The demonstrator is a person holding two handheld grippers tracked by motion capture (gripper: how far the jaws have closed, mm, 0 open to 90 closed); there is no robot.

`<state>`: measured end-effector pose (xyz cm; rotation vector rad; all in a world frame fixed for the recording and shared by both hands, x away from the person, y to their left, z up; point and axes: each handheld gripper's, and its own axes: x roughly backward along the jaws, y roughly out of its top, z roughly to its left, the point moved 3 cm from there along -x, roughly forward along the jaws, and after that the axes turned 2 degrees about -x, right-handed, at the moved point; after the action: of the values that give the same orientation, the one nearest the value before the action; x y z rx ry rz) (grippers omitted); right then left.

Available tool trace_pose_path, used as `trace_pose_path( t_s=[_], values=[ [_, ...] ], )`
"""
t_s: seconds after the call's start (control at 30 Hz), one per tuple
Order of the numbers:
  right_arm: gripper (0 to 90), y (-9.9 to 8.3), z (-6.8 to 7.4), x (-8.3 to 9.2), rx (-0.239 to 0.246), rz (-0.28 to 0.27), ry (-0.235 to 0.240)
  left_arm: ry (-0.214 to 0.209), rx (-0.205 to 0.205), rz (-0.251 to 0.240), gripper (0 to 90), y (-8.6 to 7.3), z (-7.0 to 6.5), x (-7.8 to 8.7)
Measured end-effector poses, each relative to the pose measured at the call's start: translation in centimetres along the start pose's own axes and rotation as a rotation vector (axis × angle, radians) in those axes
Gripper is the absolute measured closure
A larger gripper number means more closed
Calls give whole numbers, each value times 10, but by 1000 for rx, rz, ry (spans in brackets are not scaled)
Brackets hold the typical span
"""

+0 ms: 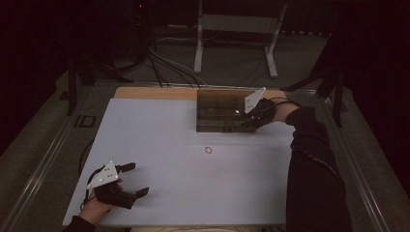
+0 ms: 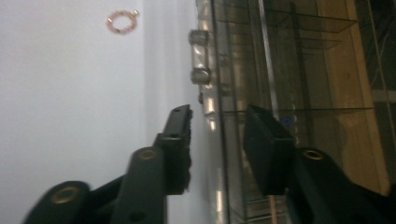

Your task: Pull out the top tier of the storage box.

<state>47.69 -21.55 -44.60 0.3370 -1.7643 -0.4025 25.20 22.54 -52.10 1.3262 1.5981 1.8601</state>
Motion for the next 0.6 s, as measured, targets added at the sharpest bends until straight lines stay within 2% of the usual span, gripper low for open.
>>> trace_pose_path(
  t_s=[0.1, 0.2, 0.47, 0.6],
  values=[
    [712, -2, -5, -2, -7, 10, 10, 0, 0, -1, 0, 0, 0, 0],
    [742, -4, -8, -6, -13, 61, 13, 0, -2, 2, 0, 0, 0, 0],
    [825, -1, -10, -14, -22, 76, 82, 0, -3, 3, 0, 0, 0, 0],
    [850, 1, -11, -14, -20, 80, 82, 5, -4, 4, 0, 0, 0, 0]
  ],
)
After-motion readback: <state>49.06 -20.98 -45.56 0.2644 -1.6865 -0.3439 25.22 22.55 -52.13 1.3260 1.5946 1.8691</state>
